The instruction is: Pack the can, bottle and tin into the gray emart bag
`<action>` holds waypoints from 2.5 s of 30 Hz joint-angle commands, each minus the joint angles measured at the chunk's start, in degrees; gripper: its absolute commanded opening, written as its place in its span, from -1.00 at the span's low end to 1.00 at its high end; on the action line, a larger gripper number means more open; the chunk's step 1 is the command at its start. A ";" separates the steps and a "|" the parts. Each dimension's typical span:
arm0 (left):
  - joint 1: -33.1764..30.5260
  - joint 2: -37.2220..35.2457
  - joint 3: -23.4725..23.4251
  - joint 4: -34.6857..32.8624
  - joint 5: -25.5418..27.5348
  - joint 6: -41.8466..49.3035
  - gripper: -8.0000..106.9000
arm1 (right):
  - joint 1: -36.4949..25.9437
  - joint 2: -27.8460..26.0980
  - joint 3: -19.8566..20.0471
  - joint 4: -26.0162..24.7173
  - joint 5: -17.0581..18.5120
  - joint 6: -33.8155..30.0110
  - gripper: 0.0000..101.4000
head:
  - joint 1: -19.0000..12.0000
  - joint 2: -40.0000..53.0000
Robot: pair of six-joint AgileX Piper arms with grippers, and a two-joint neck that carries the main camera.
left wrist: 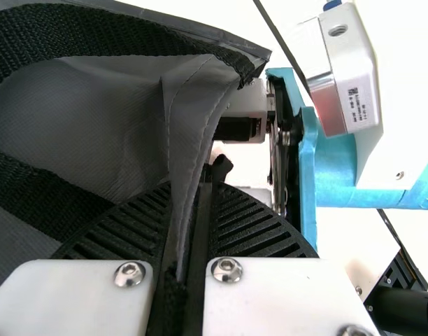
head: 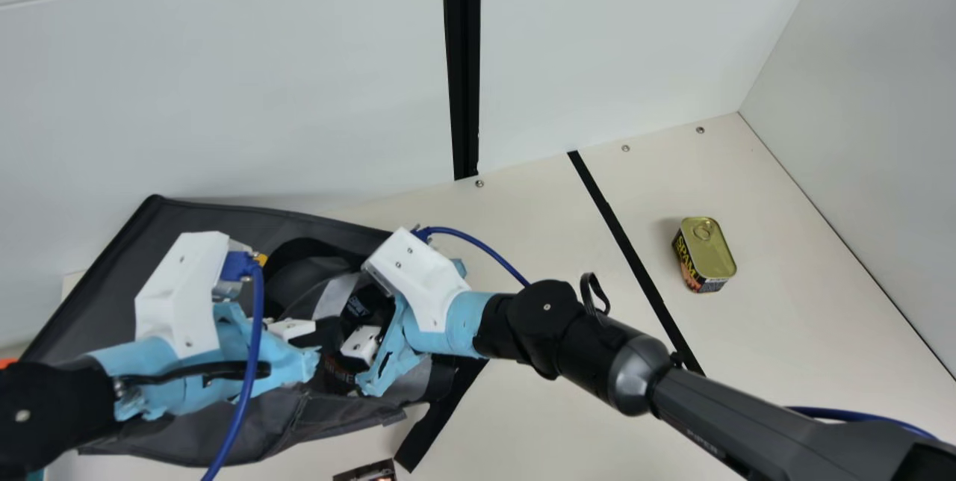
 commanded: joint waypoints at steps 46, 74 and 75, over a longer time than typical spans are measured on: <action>0.00 0.00 0.00 0.00 0.00 0.00 -0.68 | -7.66 -14.73 6.31 -14.00 2.96 13.43 0.79 | -1.30 -0.14; 0.00 0.00 0.00 0.00 0.00 0.00 -0.68 | -16.52 -29.79 11.50 -34.43 2.88 31.81 0.79 | -1.30 -0.14; 0.00 0.00 0.00 0.00 0.00 0.00 -0.68 | -16.91 -30.10 11.51 -35.04 2.93 32.26 0.79 | -1.30 -0.14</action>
